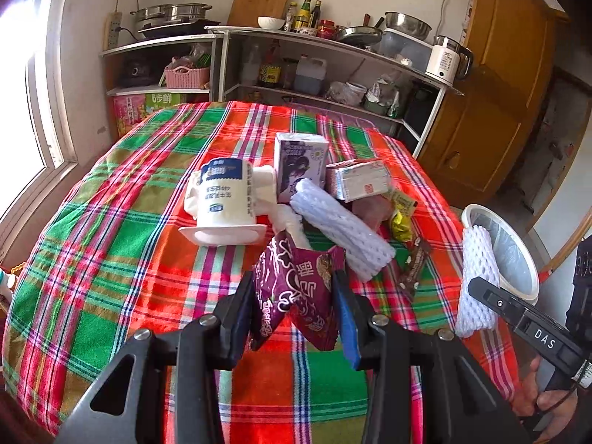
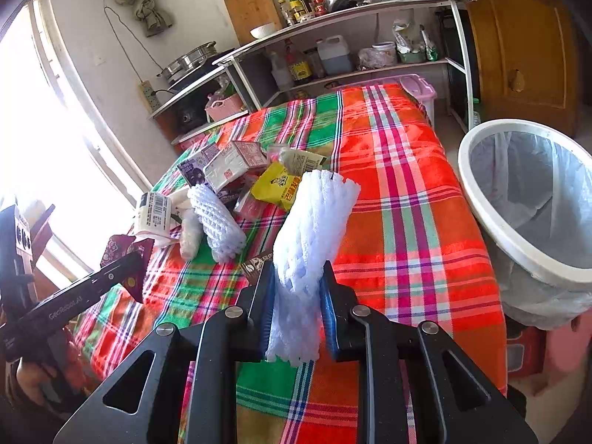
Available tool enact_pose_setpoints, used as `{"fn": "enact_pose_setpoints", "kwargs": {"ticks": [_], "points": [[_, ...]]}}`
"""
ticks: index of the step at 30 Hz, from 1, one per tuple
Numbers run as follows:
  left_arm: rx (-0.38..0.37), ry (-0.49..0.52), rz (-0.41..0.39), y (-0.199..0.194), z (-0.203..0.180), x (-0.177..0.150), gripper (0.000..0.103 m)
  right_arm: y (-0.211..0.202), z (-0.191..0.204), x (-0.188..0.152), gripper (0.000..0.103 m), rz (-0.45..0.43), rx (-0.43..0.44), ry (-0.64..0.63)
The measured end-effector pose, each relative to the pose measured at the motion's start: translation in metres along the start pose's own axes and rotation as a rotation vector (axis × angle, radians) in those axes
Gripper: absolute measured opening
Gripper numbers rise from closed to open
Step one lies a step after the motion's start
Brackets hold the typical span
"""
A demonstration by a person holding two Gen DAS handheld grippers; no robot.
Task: Collect trash
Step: 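Carry both items to the white bin and open both tools to drop them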
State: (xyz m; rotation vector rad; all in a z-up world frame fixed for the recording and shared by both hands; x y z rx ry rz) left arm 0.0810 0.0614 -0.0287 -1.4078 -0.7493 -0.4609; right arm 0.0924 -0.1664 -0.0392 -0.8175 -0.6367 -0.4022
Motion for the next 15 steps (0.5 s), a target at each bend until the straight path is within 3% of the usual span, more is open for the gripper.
{"fn": "enact_pose_setpoints", "kwargs": {"ticks": [10,15], "points": [[-0.094,0.095,-0.053,-0.020,-0.067,0.018,0.043,-0.052,-0.023,0.017,0.024,-0.081,-0.029,0.018],[-0.081,0.102,-0.046,-0.016,-0.075,0.016,0.043,-0.074,-0.037,0.020,0.024,-0.116,-0.054,0.033]]}}
Point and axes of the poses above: each gripper's, at about its wrist camera, not at the fingertips, and y roughly the way its jaws point, z to its left, x to its top, the point moved 5 cm from there along y, roughly the way its jaws point, and after that the axes turned 15 degrees about x, right-handed, at the moved point
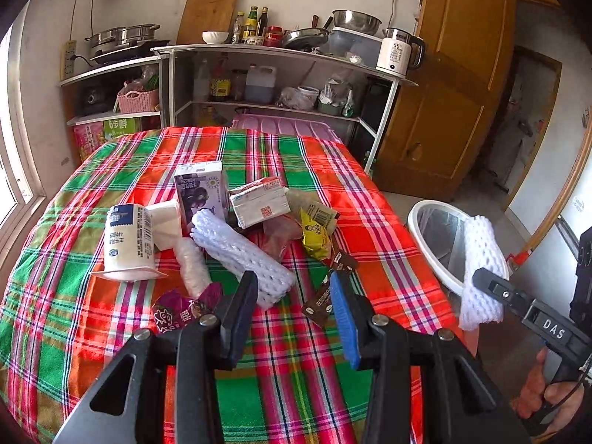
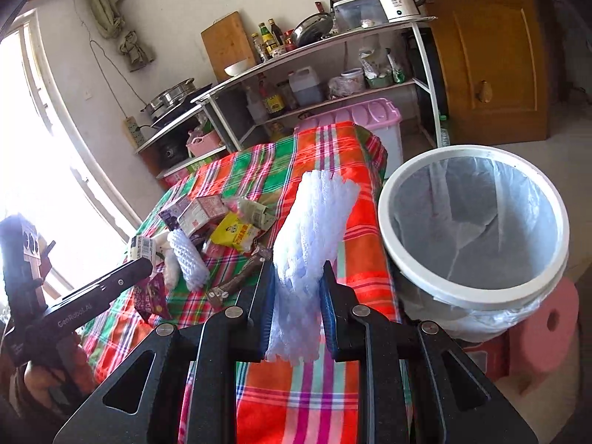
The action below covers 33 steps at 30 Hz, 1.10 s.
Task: Collect trash
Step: 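Carry both items to the white bin and open both tools to drop them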
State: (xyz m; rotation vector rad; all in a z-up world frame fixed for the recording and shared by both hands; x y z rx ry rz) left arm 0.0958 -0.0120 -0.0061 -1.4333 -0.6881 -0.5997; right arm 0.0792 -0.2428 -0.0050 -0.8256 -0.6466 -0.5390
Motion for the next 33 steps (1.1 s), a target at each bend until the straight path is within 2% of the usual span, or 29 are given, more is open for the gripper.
{"fn": "enact_pose_setpoints", "kwargs": {"ticks": [2,3,4,5,10,13,15,19,23,28,33], "points": [[0.025,0.000,0.002,0.001,0.005,-0.005,0.043,-0.004,-0.004,0.000,0.024,-0.006,0.002,0.009],[0.036,-0.010,0.007,0.001,0.010,-0.008,0.048,-0.005,-0.005,0.000,0.024,-0.008,0.007,0.014],[0.061,-0.017,0.015,0.002,0.016,-0.011,0.055,-0.005,-0.006,0.000,0.024,-0.007,0.012,0.018],[0.090,-0.022,0.021,0.004,0.023,-0.014,0.070,-0.003,-0.007,-0.001,0.024,-0.005,0.016,0.020],[0.183,-0.032,0.038,0.015,0.046,-0.022,0.080,0.009,-0.002,-0.008,0.024,0.021,0.034,0.014],[0.162,-0.021,0.068,0.028,0.048,-0.026,0.080,0.017,0.002,-0.011,0.024,0.036,0.038,0.016],[0.181,-0.016,0.109,0.044,0.050,-0.030,0.080,0.021,0.003,-0.013,0.024,0.046,0.041,0.016],[0.205,-0.076,0.166,0.064,0.062,-0.036,0.080,0.024,0.007,-0.017,0.024,0.061,0.044,0.007],[0.202,-0.094,0.175,0.070,0.068,-0.041,0.079,0.027,0.007,-0.018,0.024,0.069,0.042,0.003],[0.169,-0.128,0.167,0.065,0.070,-0.042,0.055,0.029,0.008,-0.020,0.024,0.072,0.041,0.009],[0.154,-0.112,0.132,0.052,0.065,-0.038,0.049,0.027,0.009,-0.019,0.024,0.066,0.040,0.008]]}}
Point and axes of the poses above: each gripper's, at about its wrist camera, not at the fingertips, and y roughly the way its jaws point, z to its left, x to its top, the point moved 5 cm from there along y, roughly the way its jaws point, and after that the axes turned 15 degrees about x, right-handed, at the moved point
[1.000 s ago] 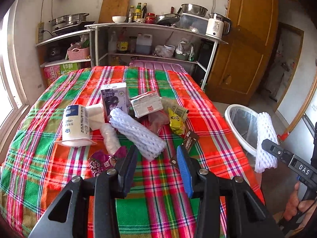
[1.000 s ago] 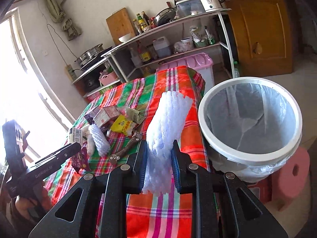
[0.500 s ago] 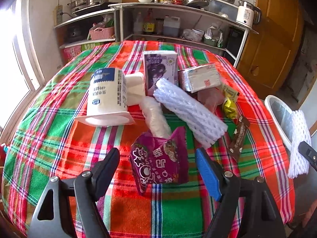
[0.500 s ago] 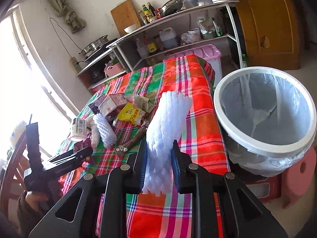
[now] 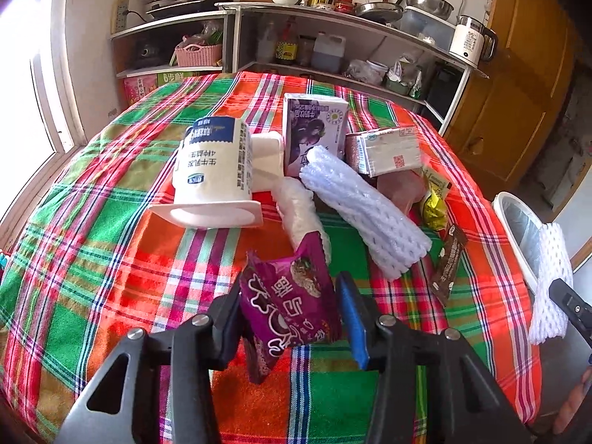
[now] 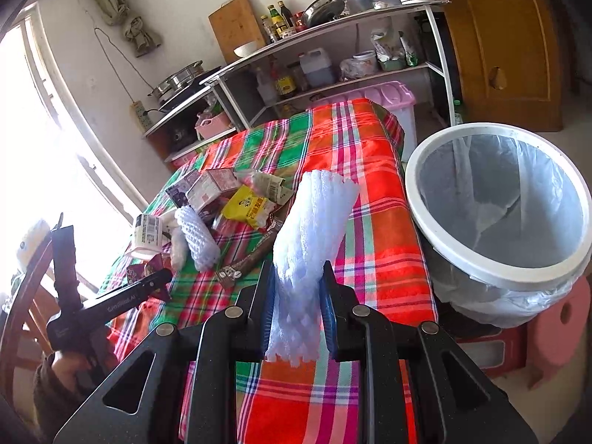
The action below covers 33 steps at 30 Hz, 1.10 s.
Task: Collect trash
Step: 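Carry both items to the white bin and open both tools to drop them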
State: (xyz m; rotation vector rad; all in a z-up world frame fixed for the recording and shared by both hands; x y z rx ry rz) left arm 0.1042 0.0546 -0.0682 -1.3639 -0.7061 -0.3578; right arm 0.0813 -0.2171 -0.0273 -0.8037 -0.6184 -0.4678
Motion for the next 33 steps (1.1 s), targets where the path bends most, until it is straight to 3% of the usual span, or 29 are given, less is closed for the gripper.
{"fn": "enact_pose_setpoints", "kwargs": {"ticks": [9,21,25,33], "points": [[-0.086,0.053,-0.080,-0.043,-0.030,0.011,0.048,-0.016,-0.007,0.006,0.024,-0.039,-0.012,0.010],[-0.292,0.196,-0.157,-0.078,-0.133,0.039,0.048,-0.056,-0.044,0.029,0.024,-0.109,-0.100,0.028],[-0.375,0.242,-0.141,-0.080,-0.176,0.045,0.048,-0.072,-0.069,0.038,0.024,-0.126,-0.163,0.042],[-0.442,0.355,-0.107,-0.077,-0.254,0.047,0.048,-0.076,-0.118,0.049,0.024,-0.086,-0.240,0.078]]}}
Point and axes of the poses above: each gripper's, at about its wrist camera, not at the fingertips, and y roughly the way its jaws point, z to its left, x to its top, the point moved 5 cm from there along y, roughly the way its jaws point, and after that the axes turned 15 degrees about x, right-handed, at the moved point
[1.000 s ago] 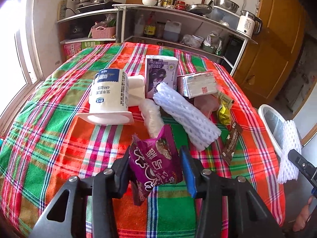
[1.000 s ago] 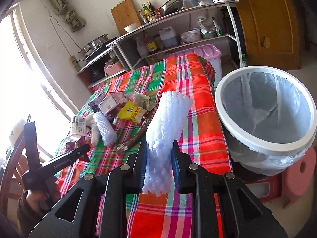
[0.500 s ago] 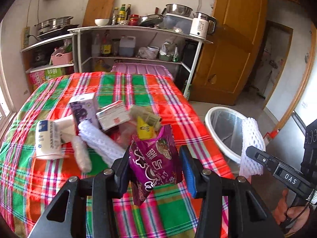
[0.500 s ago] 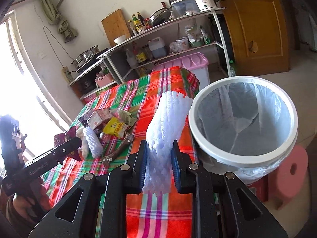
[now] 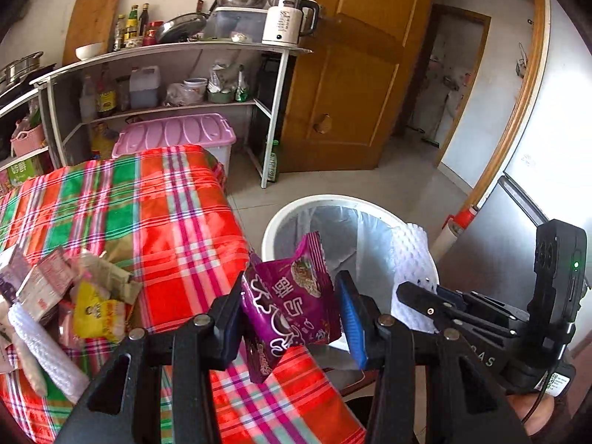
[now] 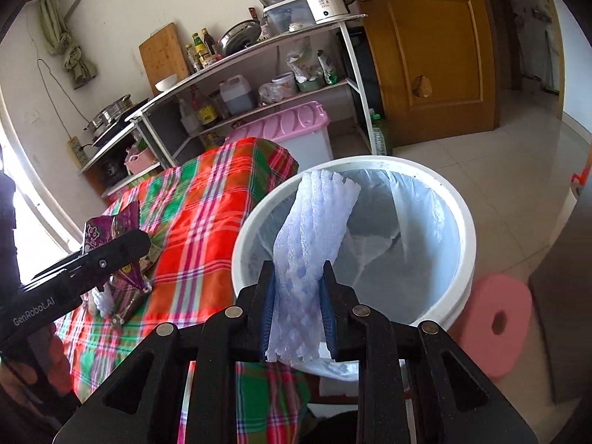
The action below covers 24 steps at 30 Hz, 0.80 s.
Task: Collect trash
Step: 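Carry both items to the white bin and open both tools to drop them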
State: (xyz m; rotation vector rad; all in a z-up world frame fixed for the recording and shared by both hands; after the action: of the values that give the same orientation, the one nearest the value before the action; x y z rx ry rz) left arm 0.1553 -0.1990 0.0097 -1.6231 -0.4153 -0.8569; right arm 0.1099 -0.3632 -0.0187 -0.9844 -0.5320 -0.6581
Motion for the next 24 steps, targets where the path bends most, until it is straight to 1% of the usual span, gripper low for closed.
{"fn": "enact_pose_setpoints", "kwargs": {"ticks": [1,4,6,7,11,13,15,16,17,18,19,20,21,24], "points": [[-0.014,0.005,0.011,0.005,-0.007,0.001,0.048,0.002,-0.005,0.000,0.024,0.007,-0.007,0.001],[-0.005,0.042,0.022,0.017,-0.027,0.003,0.048,0.009,-0.018,0.003,0.024,0.021,-0.033,-0.001],[-0.023,0.051,0.048,0.028,-0.039,0.003,0.048,0.013,-0.026,0.006,0.024,0.026,-0.051,-0.008],[-0.034,0.056,0.060,0.034,-0.043,0.003,0.048,0.014,-0.031,0.007,0.024,0.026,-0.059,-0.006],[-0.027,0.061,0.100,0.051,-0.052,0.001,0.048,0.023,-0.048,0.007,0.025,0.056,-0.083,0.004],[-0.030,0.061,0.101,0.054,-0.056,0.000,0.048,0.025,-0.055,0.006,0.026,0.065,-0.093,0.012],[-0.029,0.064,0.114,0.059,-0.059,-0.002,0.059,0.025,-0.057,0.005,0.030,0.064,-0.099,0.012],[-0.026,0.059,0.124,0.061,-0.059,-0.003,0.061,0.025,-0.058,0.005,0.031,0.067,-0.099,0.008],[-0.024,0.055,0.132,0.063,-0.058,-0.004,0.061,0.025,-0.059,0.005,0.036,0.069,-0.101,0.005],[-0.026,0.055,0.132,0.062,-0.058,-0.005,0.062,0.025,-0.059,0.004,0.043,0.072,-0.105,0.001],[-0.026,0.057,0.130,0.062,-0.058,-0.005,0.064,0.024,-0.059,0.003,0.048,0.075,-0.101,-0.003],[-0.022,0.056,0.126,0.061,-0.058,-0.005,0.066,0.024,-0.060,0.003,0.056,0.074,-0.101,-0.003],[-0.020,0.057,0.123,0.060,-0.058,-0.005,0.067,0.024,-0.058,0.003,0.058,0.072,-0.105,-0.003],[-0.018,0.045,0.111,0.055,-0.052,-0.003,0.068,0.020,-0.057,0.003,0.058,0.059,-0.115,-0.001]]}}
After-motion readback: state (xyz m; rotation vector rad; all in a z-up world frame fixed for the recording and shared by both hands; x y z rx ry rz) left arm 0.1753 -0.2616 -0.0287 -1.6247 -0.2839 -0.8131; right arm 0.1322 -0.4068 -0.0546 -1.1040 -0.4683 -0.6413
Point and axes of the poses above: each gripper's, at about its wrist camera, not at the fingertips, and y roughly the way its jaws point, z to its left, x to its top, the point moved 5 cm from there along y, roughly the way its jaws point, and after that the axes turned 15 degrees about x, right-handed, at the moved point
